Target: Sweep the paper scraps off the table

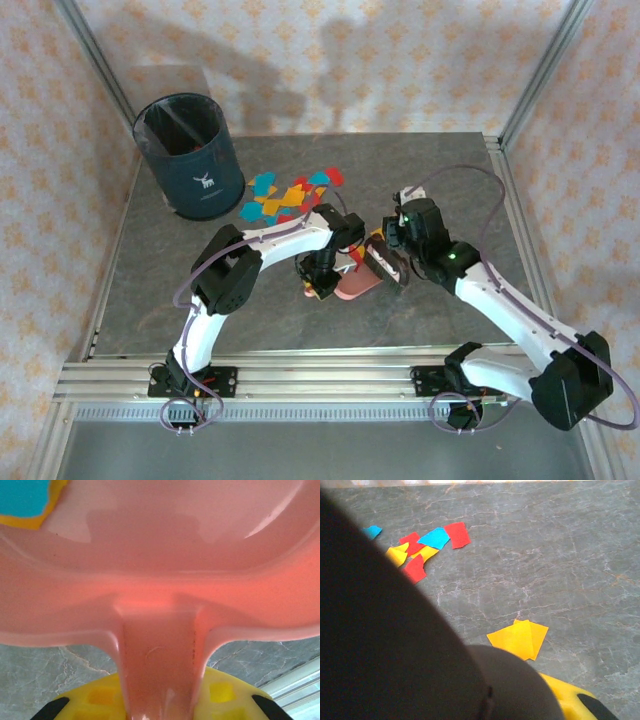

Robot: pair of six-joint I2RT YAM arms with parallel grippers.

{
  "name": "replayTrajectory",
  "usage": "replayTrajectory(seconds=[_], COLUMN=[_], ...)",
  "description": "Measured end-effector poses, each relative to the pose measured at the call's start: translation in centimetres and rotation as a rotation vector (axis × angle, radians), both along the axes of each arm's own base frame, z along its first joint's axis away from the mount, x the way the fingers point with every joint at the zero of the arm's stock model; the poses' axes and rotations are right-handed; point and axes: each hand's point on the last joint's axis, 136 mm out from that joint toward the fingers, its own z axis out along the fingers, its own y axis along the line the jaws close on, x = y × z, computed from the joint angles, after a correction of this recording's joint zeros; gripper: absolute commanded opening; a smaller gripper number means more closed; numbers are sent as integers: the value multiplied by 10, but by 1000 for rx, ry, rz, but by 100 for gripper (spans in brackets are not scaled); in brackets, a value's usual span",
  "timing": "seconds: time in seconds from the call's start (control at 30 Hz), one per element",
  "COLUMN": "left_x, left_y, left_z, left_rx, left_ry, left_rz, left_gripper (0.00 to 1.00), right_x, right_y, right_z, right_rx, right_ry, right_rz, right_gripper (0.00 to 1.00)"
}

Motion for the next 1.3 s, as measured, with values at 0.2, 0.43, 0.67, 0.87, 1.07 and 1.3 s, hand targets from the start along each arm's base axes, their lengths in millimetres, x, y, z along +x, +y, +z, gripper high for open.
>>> replayTrajectory(seconds=[0.2,0.43,0.67,0.87,1.07,1.3], left_x=[7,13,20,24,28,33], left_y=[-1,0,3,3,-1,-2], left_z=[-1,-3,-3,0,4,4], left_rx=[1,10,16,10,-4,-7], left_ry=[-32,-64,-80,-89,-102,-102], left_rz=[2,20,33,40,41,49], left_gripper=[0,0,0,0,0,0], right_x=[-9,-1,28,60,90,103], right_y=[-29,-68,-100,-108,-89,-60], right_z=[10,25,16,10,4,1], right_rx=[-16,-81,-154,-203,-213,-179], right_ry=[-75,-171,-178,-181,-171,-160], right_rz=[-116,-320,-459,-488,-405,-254], right_gripper=[0,0,0,0,0,0])
